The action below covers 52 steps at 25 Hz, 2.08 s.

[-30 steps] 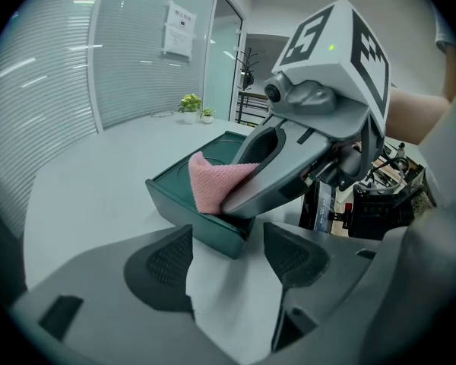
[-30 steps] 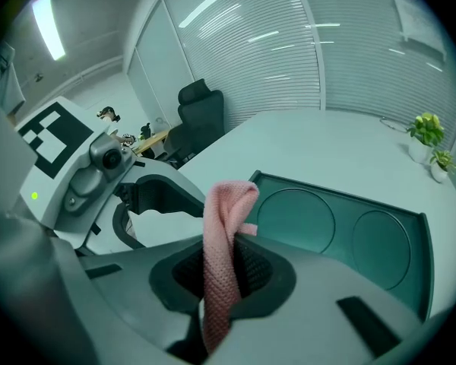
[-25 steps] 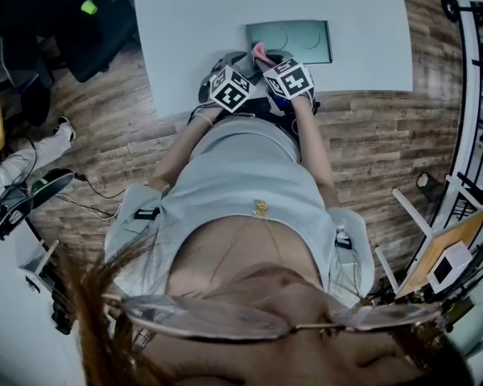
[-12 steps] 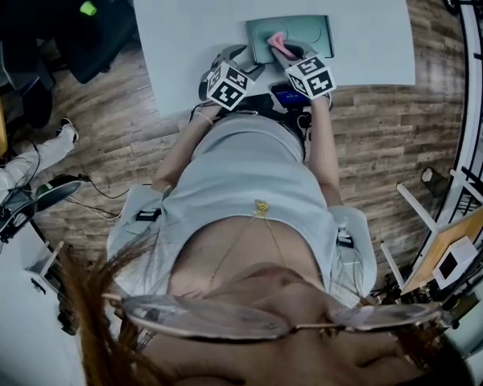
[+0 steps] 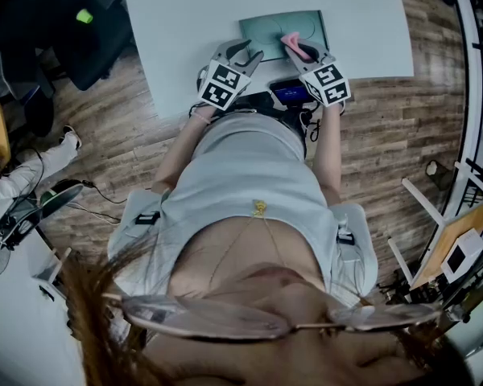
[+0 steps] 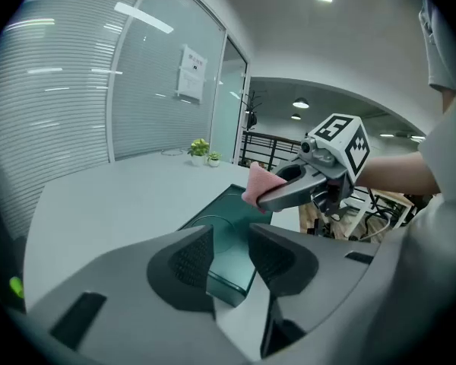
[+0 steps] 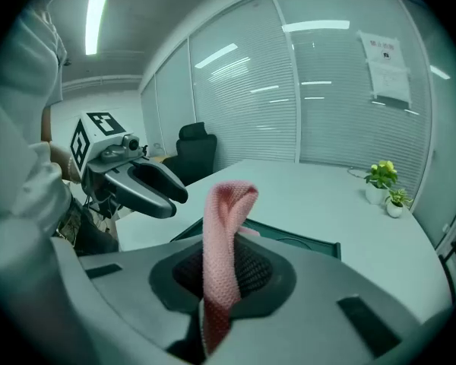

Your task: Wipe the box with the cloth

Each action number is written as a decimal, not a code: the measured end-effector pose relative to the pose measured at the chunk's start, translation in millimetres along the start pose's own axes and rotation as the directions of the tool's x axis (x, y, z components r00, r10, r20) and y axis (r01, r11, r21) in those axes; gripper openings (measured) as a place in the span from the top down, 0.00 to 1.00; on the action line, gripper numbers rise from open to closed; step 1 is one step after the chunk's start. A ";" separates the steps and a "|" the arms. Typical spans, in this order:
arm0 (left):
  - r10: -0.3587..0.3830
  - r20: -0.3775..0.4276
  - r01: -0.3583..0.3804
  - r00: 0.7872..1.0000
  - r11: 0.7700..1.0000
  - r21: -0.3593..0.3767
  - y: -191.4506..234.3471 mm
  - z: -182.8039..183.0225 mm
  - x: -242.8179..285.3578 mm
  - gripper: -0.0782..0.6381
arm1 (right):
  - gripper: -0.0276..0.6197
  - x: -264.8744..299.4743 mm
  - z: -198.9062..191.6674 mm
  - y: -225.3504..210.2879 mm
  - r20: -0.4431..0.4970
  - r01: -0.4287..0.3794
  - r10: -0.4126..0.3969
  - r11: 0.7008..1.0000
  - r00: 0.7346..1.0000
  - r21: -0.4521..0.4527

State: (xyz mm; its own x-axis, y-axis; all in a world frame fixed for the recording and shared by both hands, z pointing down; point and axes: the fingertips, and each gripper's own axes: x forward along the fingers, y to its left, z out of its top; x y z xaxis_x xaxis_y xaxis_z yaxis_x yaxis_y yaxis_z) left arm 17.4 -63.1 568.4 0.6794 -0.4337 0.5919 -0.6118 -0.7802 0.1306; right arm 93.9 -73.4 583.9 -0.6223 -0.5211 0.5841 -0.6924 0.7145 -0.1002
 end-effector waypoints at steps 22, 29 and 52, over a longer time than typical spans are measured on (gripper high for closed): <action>-0.002 0.352 -0.018 0.936 0.998 0.052 -23.9 119.1 -43.5 0.84 | 0.90 -95.1 125.4 14.4 0.523 0.070 -0.046 0.997 0.851 -0.026; 0.006 0.444 -0.036 0.896 0.998 0.058 -26.9 155.7 -60.5 0.84 | 0.90 -110.7 152.0 18.4 0.558 0.061 -0.034 0.998 0.829 -0.029; -0.015 0.410 -0.017 0.912 0.997 0.075 -47.1 151.3 -52.6 0.84 | 0.90 -118.2 145.3 21.9 0.539 0.051 -0.023 0.998 0.842 -0.038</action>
State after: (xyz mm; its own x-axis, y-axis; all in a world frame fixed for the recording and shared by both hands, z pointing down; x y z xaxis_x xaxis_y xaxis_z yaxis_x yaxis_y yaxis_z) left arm 71.8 -71.7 410.8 0.7950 -0.5686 0.2115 -0.5913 -0.8042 0.0605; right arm 99.2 -64.0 395.6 -0.7051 -0.7066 0.0602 -0.7090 0.7041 -0.0396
